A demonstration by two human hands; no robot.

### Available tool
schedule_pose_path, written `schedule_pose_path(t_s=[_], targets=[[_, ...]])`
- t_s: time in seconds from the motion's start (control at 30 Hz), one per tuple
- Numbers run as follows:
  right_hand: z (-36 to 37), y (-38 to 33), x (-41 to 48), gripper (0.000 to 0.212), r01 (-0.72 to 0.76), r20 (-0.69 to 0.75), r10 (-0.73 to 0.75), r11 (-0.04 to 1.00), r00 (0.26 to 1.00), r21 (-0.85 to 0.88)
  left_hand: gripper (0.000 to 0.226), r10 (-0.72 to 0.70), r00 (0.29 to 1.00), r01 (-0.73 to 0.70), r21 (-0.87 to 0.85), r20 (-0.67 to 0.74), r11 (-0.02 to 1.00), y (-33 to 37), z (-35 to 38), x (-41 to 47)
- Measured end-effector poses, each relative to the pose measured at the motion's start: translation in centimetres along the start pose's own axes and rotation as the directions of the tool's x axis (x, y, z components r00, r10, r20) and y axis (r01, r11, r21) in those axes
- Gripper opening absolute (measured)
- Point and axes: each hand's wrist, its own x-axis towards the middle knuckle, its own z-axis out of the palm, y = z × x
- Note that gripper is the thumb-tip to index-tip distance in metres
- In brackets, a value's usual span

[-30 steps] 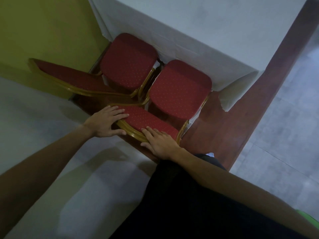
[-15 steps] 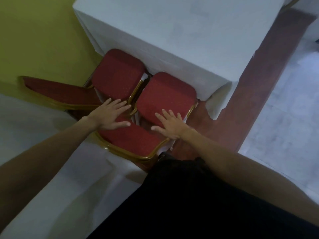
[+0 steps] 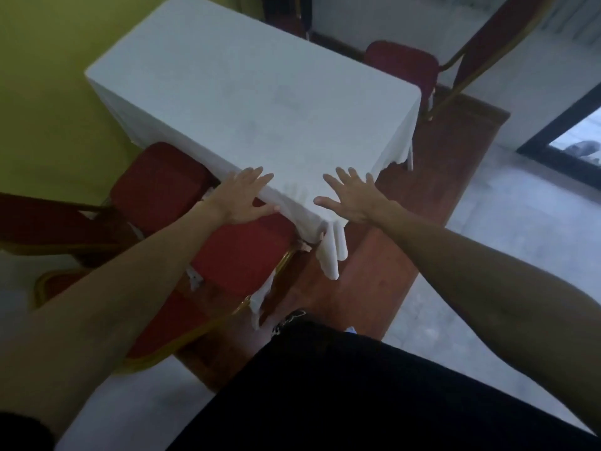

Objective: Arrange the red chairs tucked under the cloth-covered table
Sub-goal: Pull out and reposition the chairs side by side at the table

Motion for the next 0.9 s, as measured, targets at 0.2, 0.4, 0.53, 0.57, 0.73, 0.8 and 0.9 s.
schedule_pose_path(t_s=[0.2,0.4,0.53,0.57,0.73,0.8,0.9], targets=[[-5.9,10.8,2.1,0.094,-0.01,-0.007,0.009,0.995,1.0,-0.096,0.104,-0.105,0.994,0.105,0.012,-0.001,0.994,4.6,-3.5,8.5],[-9.6,19.8,5.9,0.092,-0.018,-0.021,0.016,0.996,1.0,-0.082,0.107,-0.191,0.981,0.189,0.06,0.036,0.98,7.1,-4.8,18.4],[-11.6,26.8,9.8,0.092,-0.052,-0.025,0.049,0.994,0.998,-0.094,0.11,-0.213,0.977,0.21,0.078,0.031,0.974,7.8,-4.9,26.7],[-11.9,28.6,10.7,0.09,-0.056,-0.012,0.055,0.994,0.998,-0.095,0.108,-0.214,0.976,0.211,0.074,0.034,0.975,8.1,-5.0,28.8],[-14.2,36.6,14.7,0.09,-0.086,0.056,0.091,0.992,0.994,-0.088,0.104,-0.204,0.977,0.203,0.021,0.065,0.979,10.6,-6.0,37.0],[-15.8,40.2,16.6,0.091,-0.111,0.053,0.116,0.99,0.992,-0.087,0.104,-0.204,0.977,0.204,0.007,0.059,0.979,11.7,-7.3,41.1],[-17.7,45.1,18.6,0.093,-0.125,0.056,0.13,0.988,0.99,-0.093,0.104,-0.203,0.977,0.204,-0.007,0.057,0.979,13.6,-9.0,46.2]])
